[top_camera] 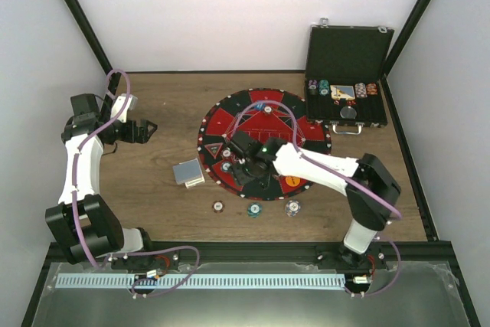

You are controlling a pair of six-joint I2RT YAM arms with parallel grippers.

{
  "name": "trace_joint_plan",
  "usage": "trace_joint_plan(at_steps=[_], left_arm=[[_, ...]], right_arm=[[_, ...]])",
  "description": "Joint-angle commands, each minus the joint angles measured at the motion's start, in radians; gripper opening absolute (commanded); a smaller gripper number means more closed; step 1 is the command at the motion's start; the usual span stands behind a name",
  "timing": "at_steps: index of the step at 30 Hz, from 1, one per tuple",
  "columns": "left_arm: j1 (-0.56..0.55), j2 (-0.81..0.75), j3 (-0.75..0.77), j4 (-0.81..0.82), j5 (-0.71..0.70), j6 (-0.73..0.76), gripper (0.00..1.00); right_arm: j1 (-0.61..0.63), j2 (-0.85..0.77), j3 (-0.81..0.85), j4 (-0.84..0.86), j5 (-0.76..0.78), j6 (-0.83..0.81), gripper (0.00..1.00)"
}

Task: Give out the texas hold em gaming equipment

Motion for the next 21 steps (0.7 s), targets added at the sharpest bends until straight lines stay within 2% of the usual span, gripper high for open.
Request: trace_joint_plan(at_steps=[1,11,21], left_arm=[[0.007,-0.014,0.018,0.013,0.031,0.002,1.0],[0.007,-0.014,0.021,0.014,0.03,-0.003,1.0],[0.007,-0.011,0.016,0.016,0.024,-0.001,1.0]], right_arm=[[0.059,-0.082,-0.114,-0.049,-0.005,0.077,0.74],[0.14,-0.119,-0.258,0.003,-0.053,0.155,0.75],[0.15,-0.095,-0.308,0.052,-0.066,0.161,0.68]])
